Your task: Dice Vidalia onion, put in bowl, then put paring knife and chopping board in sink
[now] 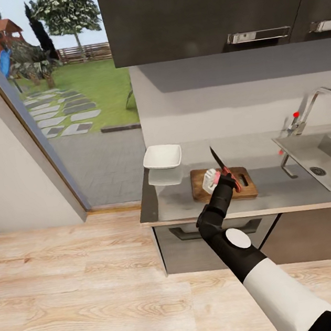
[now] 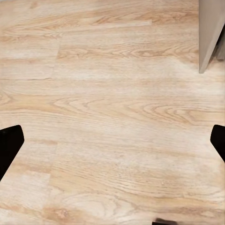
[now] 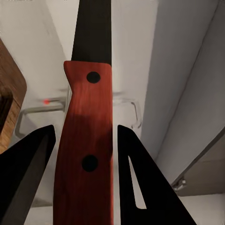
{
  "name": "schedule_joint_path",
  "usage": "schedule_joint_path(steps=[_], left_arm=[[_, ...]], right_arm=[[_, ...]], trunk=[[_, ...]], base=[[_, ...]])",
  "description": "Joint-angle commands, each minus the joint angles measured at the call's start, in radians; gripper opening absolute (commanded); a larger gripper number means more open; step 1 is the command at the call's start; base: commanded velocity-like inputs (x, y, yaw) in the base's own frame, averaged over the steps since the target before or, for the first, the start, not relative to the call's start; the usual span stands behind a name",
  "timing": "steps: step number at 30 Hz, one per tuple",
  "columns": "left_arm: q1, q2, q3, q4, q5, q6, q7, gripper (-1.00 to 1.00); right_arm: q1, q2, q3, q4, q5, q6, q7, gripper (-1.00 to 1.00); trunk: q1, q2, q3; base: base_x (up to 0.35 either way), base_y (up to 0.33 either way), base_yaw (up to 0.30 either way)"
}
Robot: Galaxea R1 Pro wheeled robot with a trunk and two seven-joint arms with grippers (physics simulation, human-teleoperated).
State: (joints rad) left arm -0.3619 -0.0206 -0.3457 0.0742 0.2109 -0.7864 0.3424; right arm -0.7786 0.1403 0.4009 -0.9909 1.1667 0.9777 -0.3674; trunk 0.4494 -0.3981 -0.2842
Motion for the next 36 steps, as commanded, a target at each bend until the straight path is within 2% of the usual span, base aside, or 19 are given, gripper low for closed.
schedule_joint_path(steps=[1,10,19,36], left_arm=[[-0.002,-0.001,-0.009,0.004,0.006,-0.005,0.002,1.0],[-0.002,-0.001,-0.009,0.004,0.006,-0.005,0.003,1.0],[-0.002,-0.001,-0.009,0.004,0.006,-0.005,0.003,1.0],[-0.002,-0.001,-0.009,0.004,0.006,-0.005,0.003,1.0]], right_arm=[[-0.001,0.0,0.002,0.001,-0.005,0.005,-0.007,-1.0],[-0.001,0.002,0.003,0.005,-0.008,0.003,-0.004,-1.0],[-0.001,0.004,0.003,0.081,-0.011,0.001,-0.002,-1.0],[-0.001,0.004,0.003,0.139,-0.013,-0.009,-0.001,-1.0]], trunk=[[0.001,-0.002,-0.002],[0.001,-0.002,-0.002],[0.001,-0.002,-0.002],[0.001,-0.002,-0.002]], base=[[0.0,0.0,0.0],[0.0,0.0,0.0],[0.0,0.0,0.0],[0.0,0.0,0.0]])
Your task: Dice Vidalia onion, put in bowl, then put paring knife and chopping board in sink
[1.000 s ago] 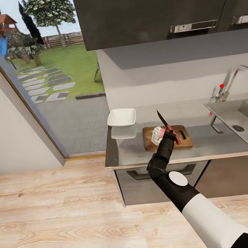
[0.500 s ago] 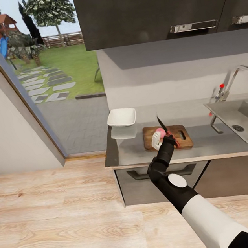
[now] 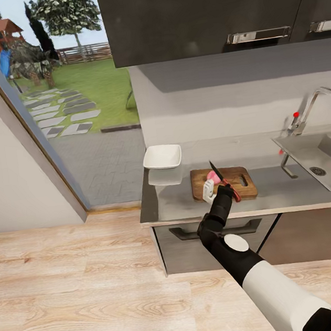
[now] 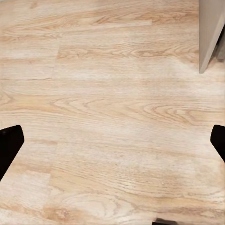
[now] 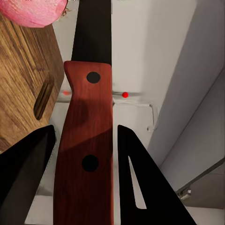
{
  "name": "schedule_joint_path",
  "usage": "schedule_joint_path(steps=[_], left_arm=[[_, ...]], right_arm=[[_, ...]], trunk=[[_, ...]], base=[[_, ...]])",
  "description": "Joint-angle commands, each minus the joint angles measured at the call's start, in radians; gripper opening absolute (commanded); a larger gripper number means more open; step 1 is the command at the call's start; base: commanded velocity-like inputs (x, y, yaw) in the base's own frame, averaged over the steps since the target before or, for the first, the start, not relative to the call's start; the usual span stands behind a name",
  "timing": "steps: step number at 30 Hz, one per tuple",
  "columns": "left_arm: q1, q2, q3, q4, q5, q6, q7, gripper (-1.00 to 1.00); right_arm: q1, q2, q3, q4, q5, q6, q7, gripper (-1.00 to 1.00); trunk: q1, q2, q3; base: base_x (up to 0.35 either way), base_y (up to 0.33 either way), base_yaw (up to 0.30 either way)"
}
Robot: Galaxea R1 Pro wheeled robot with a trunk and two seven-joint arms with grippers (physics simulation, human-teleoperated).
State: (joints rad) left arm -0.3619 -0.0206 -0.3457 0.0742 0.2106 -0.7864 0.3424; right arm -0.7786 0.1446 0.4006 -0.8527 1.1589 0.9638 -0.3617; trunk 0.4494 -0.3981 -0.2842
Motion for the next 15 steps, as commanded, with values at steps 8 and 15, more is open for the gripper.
schedule_joint_path(steps=[8,15], left_arm=[[-0.002,-0.001,-0.009,0.004,0.007,-0.005,0.003,1.0],[-0.002,-0.001,-0.009,0.004,0.006,-0.005,0.003,1.0]], right_arm=[[-0.001,0.0,0.003,0.004,-0.031,0.003,-0.008,-1.0],[-0.001,0.0,0.003,0.004,-0.033,0.003,-0.008,-1.0]], trunk=[[0.001,-0.002,-0.002],[0.001,-0.002,-0.002]], base=[[0.0,0.0,0.0],[0.0,0.0,0.0]])
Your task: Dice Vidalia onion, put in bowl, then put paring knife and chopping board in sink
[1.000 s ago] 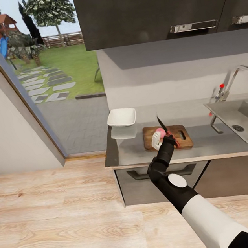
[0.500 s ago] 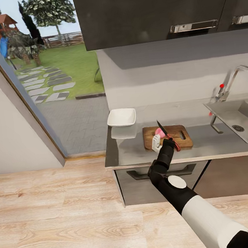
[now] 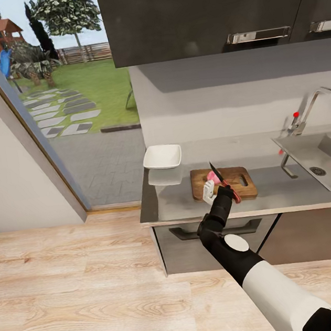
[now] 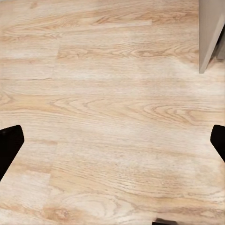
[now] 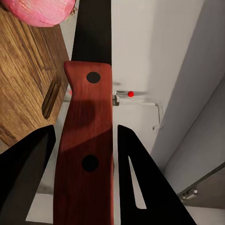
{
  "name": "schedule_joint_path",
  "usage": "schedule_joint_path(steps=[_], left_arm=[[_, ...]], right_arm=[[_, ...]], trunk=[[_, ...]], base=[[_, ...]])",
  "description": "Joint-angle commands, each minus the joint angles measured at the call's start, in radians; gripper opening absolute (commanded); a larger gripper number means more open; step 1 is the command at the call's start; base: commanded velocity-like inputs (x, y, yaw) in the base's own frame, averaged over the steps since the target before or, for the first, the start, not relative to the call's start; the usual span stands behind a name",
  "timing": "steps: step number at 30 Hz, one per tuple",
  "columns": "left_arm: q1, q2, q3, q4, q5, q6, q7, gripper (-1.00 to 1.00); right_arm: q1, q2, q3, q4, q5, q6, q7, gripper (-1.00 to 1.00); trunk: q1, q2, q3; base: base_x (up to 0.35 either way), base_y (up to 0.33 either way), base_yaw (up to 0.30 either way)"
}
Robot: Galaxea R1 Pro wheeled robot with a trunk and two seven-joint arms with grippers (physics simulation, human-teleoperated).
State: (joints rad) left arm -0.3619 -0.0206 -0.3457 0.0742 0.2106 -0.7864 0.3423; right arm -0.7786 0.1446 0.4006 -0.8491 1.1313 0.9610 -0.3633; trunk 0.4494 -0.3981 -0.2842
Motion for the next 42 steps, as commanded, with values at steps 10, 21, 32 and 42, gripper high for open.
schedule_joint_path(steps=[10,21,32,42], left_arm=[[-0.002,-0.001,-0.009,0.004,0.006,-0.005,0.003,1.0],[-0.002,-0.001,-0.009,0.004,0.006,-0.005,0.003,1.0],[-0.002,-0.001,-0.009,0.004,0.006,-0.005,0.003,1.0],[-0.002,-0.001,-0.009,0.004,0.006,-0.005,0.002,1.0]], right_arm=[[-0.002,0.0,0.003,0.001,-0.005,0.007,-0.006,-1.0],[-0.001,0.0,0.003,0.001,-0.005,0.006,-0.006,-1.0],[-0.002,0.0,0.002,0.008,-0.007,0.005,-0.006,-1.0],[-0.001,-0.002,0.001,0.033,-0.007,0.002,-0.005,-1.0]], trunk=[[0.001,-0.002,-0.002],[0.001,-0.002,-0.002],[0.001,-0.002,-0.002],[0.001,-0.002,-0.002]], base=[[0.0,0.0,0.0],[0.0,0.0,0.0],[0.0,0.0,0.0],[0.0,0.0,0.0]])
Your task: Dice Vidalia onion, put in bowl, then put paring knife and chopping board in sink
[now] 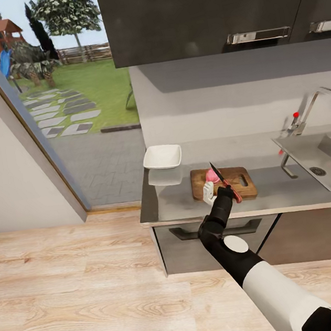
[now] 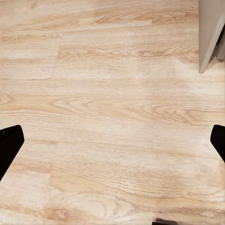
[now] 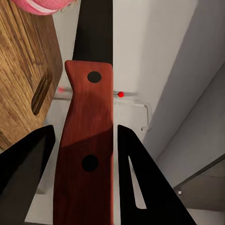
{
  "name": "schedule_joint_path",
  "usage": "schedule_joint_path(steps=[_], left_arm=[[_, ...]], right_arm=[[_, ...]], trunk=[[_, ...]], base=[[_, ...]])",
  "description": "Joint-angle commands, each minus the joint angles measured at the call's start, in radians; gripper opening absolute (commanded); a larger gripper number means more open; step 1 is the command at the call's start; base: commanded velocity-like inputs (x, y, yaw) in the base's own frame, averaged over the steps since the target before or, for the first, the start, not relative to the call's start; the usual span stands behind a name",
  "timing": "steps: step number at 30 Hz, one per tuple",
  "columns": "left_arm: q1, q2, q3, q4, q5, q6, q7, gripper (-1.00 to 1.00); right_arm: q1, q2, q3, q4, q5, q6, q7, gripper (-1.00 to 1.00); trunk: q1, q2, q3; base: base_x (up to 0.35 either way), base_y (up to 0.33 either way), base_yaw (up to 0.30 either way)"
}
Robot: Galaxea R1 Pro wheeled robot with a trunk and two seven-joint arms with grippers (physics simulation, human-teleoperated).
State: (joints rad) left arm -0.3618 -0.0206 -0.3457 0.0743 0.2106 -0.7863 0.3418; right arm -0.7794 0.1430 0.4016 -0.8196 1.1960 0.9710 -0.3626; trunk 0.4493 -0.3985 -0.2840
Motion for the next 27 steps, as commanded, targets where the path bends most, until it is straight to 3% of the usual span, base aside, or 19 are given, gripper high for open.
schedule_joint_path(steps=[1,9,18,27], left_arm=[[-0.002,-0.001,-0.009,0.004,0.006,-0.005,0.003,1.0],[-0.002,-0.001,-0.009,0.004,0.006,-0.005,0.003,1.0],[-0.002,-0.001,-0.009,0.004,0.006,-0.005,0.003,1.0],[-0.002,-0.001,-0.009,0.004,0.006,-0.005,0.003,1.0]], right_arm=[[0.0,0.0,0.0,0.003,-0.072,-0.008,-0.006,-1.0],[0.0,-0.002,-0.002,-0.02,-0.067,-0.008,-0.008,-1.0],[-0.001,-0.009,-0.003,-0.173,-0.067,-0.002,-0.006,-1.0],[-0.001,-0.007,-0.002,-0.185,-0.069,-0.001,-0.003,-1.0]], trunk=[[0.001,-0.001,-0.002],[0.001,-0.001,-0.002],[0.001,-0.001,-0.002],[0.001,-0.001,-0.002]], base=[[0.0,0.0,0.0],[0.0,0.0,0.0],[0.0,0.0,0.0],[0.0,0.0,0.0]])
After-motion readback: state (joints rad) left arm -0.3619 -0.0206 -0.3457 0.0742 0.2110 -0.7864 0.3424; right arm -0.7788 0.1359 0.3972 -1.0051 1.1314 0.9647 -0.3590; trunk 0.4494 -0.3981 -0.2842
